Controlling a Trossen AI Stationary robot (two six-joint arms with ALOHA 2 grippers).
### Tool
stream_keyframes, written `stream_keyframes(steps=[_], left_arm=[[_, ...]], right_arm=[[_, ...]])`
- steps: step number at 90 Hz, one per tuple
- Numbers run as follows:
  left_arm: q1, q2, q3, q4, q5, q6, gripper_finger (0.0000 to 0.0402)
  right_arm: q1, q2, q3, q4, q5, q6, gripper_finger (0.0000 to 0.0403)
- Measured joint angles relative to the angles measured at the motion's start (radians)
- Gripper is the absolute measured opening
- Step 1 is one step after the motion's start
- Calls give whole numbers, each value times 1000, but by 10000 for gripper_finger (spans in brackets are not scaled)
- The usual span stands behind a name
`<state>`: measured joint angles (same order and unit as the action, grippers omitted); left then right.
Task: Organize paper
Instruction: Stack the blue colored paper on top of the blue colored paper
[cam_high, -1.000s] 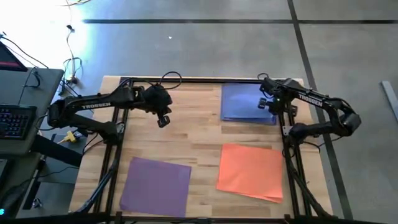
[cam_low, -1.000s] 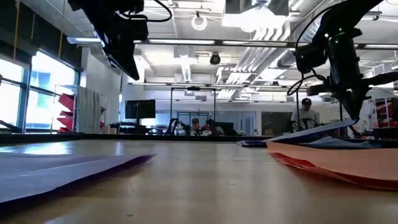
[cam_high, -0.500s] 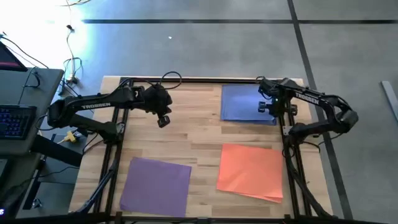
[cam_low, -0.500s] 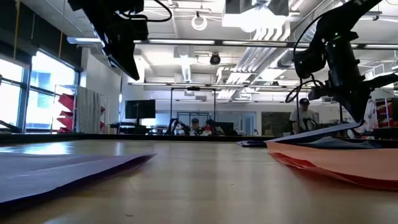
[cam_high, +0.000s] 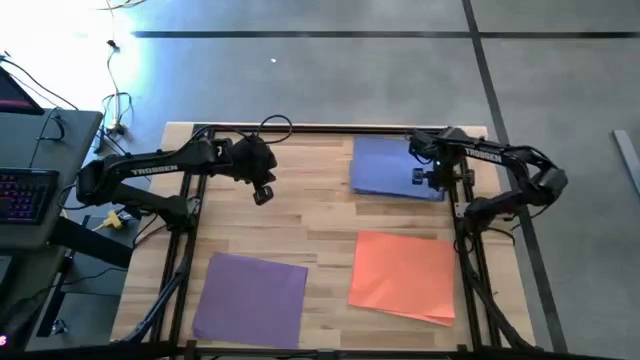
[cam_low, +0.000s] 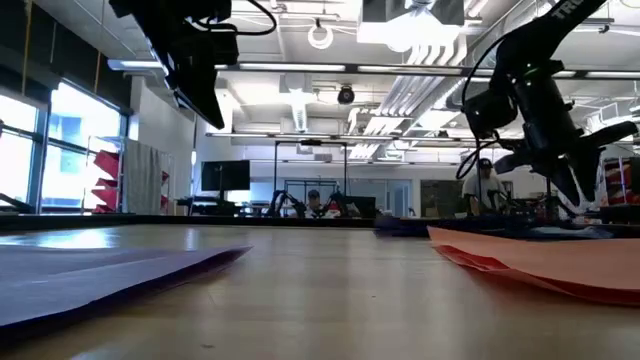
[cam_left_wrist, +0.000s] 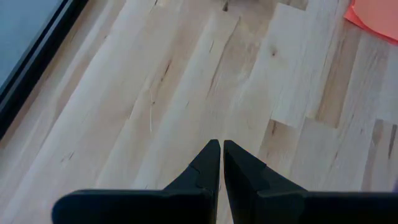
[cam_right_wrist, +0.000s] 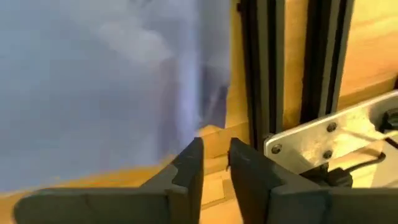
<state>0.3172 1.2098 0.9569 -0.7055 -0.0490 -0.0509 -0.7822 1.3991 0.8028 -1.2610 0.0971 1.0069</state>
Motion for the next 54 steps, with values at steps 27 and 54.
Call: stream_keyframes(steps=[27,54], left_arm=[[0,0,0,0,0,0,0],[6,3,0,27,-9,-51,0]], right_arm=[[48,-22,51,40,-4,-118,125],[310,135,239,657,-184,-173,126]])
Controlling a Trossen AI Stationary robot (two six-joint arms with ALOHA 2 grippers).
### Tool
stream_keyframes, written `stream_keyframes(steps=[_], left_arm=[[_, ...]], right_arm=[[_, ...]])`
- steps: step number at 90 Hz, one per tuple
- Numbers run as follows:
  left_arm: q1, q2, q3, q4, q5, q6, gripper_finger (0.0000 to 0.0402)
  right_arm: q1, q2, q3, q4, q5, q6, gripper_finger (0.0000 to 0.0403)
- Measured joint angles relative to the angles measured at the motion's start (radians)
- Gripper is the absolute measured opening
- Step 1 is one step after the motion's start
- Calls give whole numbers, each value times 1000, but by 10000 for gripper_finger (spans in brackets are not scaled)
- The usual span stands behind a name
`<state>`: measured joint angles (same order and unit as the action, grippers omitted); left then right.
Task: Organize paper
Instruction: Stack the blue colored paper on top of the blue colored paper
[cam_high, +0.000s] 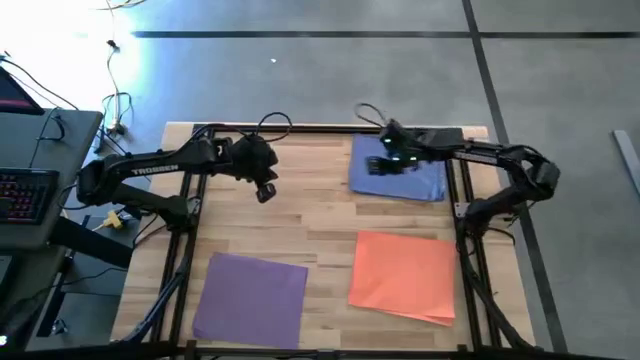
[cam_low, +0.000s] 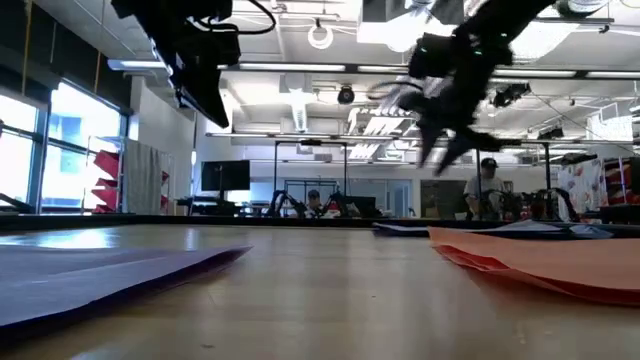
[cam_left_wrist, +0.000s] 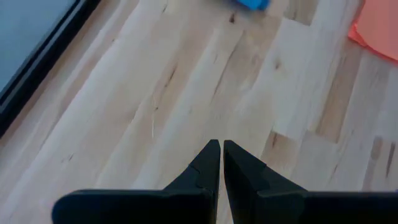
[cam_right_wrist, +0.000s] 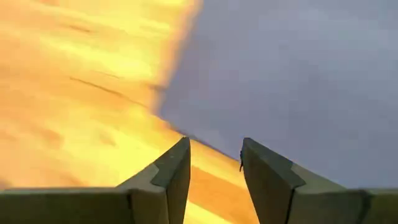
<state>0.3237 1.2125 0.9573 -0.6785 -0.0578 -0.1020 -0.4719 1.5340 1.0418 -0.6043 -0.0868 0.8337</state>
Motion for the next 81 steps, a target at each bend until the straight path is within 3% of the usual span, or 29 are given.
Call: stream_keyframes(steps=[21,35,56,81], left_arm=[[0,1,0,-7,3,-2,0],[0,1,0,-7,3,-1,0],[0,1,0,-7,3,-27,0],[0,1,0,-6,1,-27,0]], right_arm=[[86,403,313,44,0,-32,126],[67,581,489,-78,5,-23,126],[40,631,552,-346,76,-35,126],[45,630,565,-410,67,-57,126]])
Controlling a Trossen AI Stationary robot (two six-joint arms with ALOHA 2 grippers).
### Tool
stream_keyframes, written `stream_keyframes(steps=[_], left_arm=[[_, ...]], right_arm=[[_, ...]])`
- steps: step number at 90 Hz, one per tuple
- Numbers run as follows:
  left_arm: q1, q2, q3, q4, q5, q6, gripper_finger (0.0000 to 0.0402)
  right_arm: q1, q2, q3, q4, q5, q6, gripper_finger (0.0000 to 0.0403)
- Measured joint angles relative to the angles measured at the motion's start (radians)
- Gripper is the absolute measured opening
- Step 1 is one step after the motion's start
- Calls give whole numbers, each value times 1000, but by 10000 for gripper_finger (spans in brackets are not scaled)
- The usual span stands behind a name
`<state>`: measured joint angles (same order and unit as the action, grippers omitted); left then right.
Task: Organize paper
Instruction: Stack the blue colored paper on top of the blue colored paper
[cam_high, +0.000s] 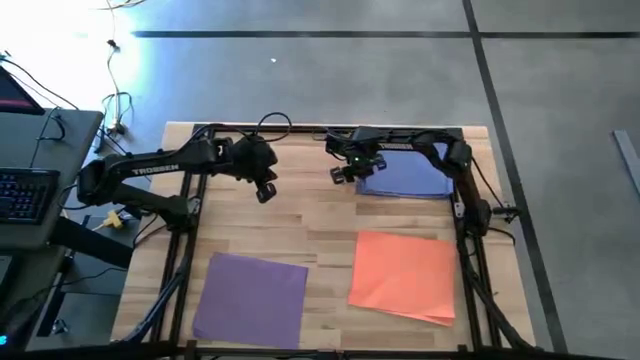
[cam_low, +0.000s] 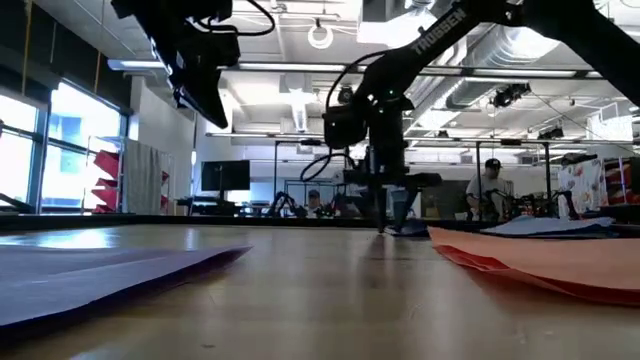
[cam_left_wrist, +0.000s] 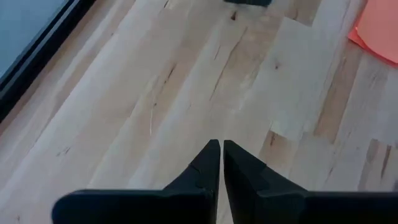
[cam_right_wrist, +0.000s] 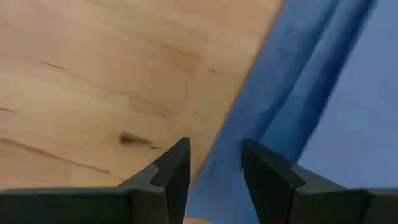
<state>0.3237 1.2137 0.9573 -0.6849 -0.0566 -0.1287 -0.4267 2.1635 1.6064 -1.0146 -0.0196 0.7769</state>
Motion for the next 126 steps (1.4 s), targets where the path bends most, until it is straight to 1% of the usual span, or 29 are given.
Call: stream_keyframes(steps=[10,21,27,36,44,54,59,68,76,82,89,95,104,126], left_arm=[[0,0,0,0,0,1,0],[0,1,0,0,0,1,0],[0,0,0,0,0,1,0],[0,0,0,0,0,1,0],[0,0,0,-1,0,0,0],[0,0,0,-7,2,-19,0],[0,0,0,-8,1,-26,0],[0,0,0,-7,1,-26,0],[4,3,0,3,-2,-24,0],[9,6,0,3,-7,-24,0],[17,9,0,3,-9,-25,0],[24,16,0,9,-15,-25,0],[40,29,0,22,-28,-25,0],[75,91,0,56,-16,0,0]], right_arm=[[10,0,54,2,-9,-5,126],[20,0,143,-39,-14,-76,126],[20,0,199,-128,8,-126,126],[16,-2,252,-308,99,-233,126],[-12,-17,234,-431,180,-307,126],[-64,-101,107,-454,216,-330,126],[-92,-164,21,-430,226,-316,126],[-144,-285,-161,-329,220,-275,126],[-173,-367,-325,-226,208,-197,125],[-182,-403,-419,-140,172,-151,121],[-177,-412,-499,-56,128,-107,112],[-160,-408,-539,12,84,-77,102],[-123,-390,-564,110,16,-41,86],[-14,-352,-539,258,-51,58,68]])
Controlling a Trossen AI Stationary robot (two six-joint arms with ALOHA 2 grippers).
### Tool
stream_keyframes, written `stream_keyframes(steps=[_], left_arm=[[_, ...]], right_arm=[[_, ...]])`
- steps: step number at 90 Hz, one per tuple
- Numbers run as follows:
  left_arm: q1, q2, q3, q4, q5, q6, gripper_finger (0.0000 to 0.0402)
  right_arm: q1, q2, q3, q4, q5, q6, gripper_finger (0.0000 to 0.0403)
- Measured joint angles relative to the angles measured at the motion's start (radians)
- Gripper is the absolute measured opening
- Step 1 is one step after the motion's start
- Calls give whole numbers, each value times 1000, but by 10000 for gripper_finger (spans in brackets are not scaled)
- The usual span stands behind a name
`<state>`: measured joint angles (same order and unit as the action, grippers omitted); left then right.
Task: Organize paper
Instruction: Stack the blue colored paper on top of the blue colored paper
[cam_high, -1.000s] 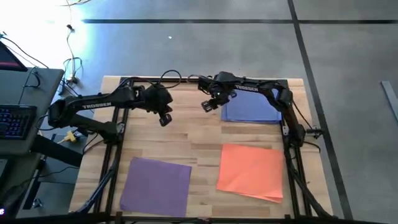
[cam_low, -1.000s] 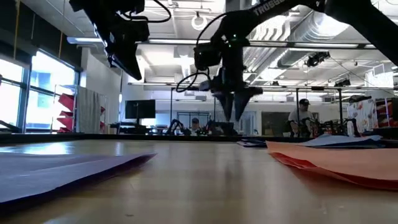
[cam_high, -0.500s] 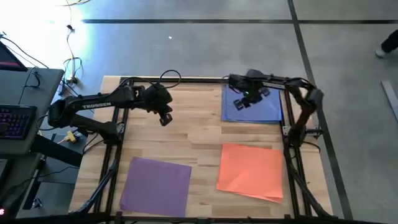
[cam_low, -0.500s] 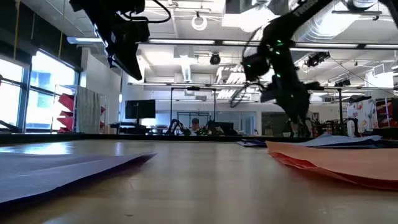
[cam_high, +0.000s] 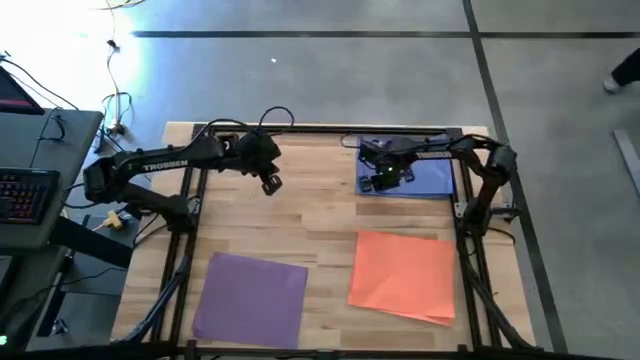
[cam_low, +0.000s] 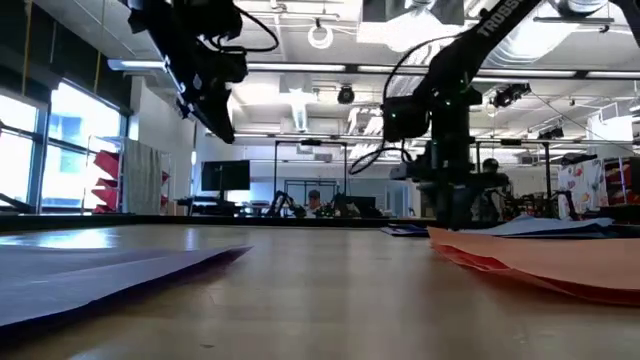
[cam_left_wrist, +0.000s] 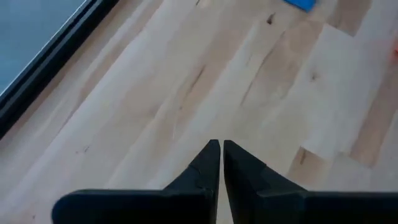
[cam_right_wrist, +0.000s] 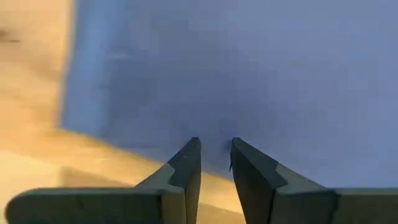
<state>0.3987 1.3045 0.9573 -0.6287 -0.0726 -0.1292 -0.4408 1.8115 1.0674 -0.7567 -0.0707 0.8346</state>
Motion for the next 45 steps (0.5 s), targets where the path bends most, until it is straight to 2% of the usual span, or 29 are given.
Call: stream_keyframes(steps=[10,20,45], left_arm=[[2,35,0,-1,31,1,0],[1,52,0,-1,65,1,0],[0,56,-1,-3,92,-1,0]], right_arm=[[39,8,2,60,-9,41,66],[49,0,23,17,-4,61,66],[-13,-34,68,-164,149,-10,66]])
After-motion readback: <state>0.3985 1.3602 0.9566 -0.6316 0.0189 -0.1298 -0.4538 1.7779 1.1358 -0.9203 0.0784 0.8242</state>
